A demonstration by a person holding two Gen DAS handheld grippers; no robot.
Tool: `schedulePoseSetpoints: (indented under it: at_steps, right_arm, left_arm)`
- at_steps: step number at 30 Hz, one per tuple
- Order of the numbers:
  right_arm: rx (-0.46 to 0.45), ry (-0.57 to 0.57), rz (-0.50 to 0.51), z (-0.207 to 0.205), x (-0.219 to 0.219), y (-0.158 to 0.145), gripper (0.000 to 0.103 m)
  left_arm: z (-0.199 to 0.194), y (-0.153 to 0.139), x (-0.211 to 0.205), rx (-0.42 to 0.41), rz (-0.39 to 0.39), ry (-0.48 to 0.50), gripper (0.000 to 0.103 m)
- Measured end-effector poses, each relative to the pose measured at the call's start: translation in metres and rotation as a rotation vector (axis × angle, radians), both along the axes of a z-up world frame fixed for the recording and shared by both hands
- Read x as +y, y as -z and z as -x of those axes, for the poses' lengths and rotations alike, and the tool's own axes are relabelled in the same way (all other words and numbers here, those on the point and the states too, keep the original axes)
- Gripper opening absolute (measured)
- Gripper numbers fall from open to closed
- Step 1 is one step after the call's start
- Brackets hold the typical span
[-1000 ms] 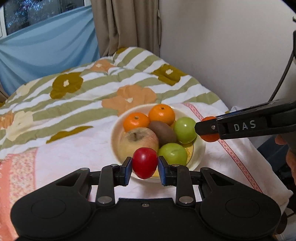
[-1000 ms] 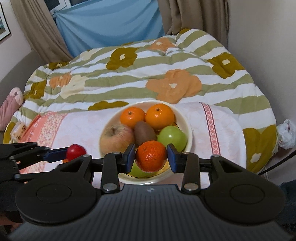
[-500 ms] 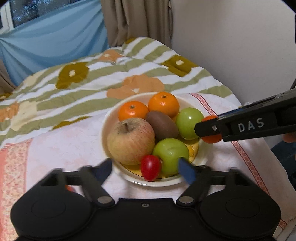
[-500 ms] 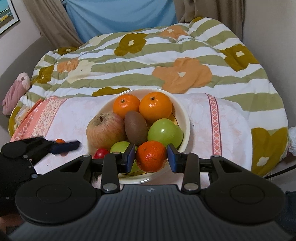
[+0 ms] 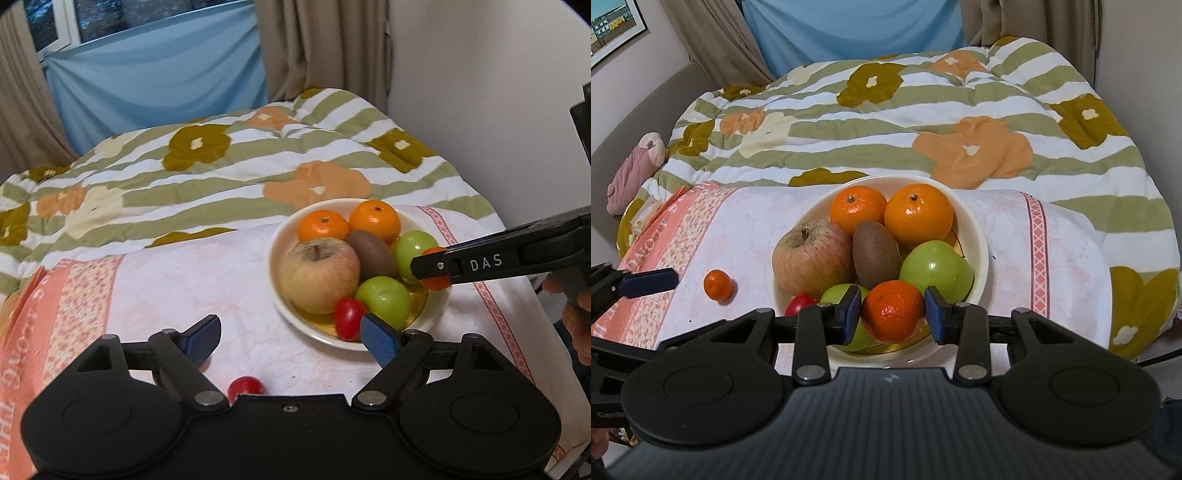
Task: Organize fruits
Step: 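Lower the tomato and mandarin into the cream bowl and release both, then withdraw both grippers from the bowl toward the last mandarin and tomato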
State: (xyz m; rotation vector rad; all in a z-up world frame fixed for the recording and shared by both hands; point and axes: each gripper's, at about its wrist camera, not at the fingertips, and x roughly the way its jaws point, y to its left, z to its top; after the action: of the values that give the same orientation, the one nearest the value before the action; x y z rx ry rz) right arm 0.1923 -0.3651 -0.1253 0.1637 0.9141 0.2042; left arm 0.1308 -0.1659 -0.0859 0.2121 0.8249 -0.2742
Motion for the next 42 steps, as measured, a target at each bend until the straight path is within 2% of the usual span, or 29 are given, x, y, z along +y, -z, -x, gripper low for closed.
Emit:
schedulePoseSetpoints:
  at_steps: [7,9,10,11,12,13,14,19,28,39,41,42]
  right_arm:
    - [0.008,-0.004,0.000,-0.002,0.002,0.008,0.053]
    - [0.010,0.000,-0.002,-0.002,0.001,0.010,0.056]
    - [0.007,0.005,-0.005,-0.002,0.002,0.009,0.066]
    - [0.003,0.013,-0.008,-0.001,0.002,0.009,0.080]
    - [-0.004,0.022,-0.013,0.001,0.001,0.007,0.087]
    - [-0.010,0.026,-0.017,0.002,0.001,0.006,0.100]
    - [-0.014,0.026,-0.018,0.004,0.001,0.005,0.103]
    - [-0.027,0.017,0.000,0.011,0.005,-0.003,0.103]
    - [-0.097,0.012,0.065,0.039,0.021,-0.034,0.103]
    - [-0.173,0.047,0.095,0.076,0.052,-0.069,0.103]
    - [-0.177,0.065,0.084,0.082,0.060,-0.074,0.103]
    - [-0.177,0.073,0.081,0.084,0.064,-0.075,0.103]
  left_arm:
    - [0.006,0.000,0.009,0.004,-0.003,-0.038,0.086]
    - [0.009,0.000,0.011,0.003,-0.003,-0.048,0.086]
    - [0.010,-0.001,0.012,0.001,-0.004,-0.052,0.086]
    - [0.011,-0.001,0.013,0.000,-0.005,-0.056,0.086]
    - [0.013,-0.002,0.015,-0.001,-0.005,-0.060,0.086]
    - [0.014,-0.002,0.016,-0.001,-0.005,-0.063,0.086]
    - [0.016,-0.002,0.017,-0.001,-0.004,-0.068,0.086]
    - [0.024,-0.007,0.024,-0.009,0.004,-0.078,0.086]
    - [0.042,-0.033,0.036,-0.061,0.020,-0.080,0.086]
    - [0.058,-0.059,0.080,-0.117,0.039,-0.081,0.086]
    - [0.059,-0.061,0.090,-0.134,0.034,-0.062,0.092]
    - [0.060,-0.063,0.094,-0.144,0.028,-0.054,0.100]
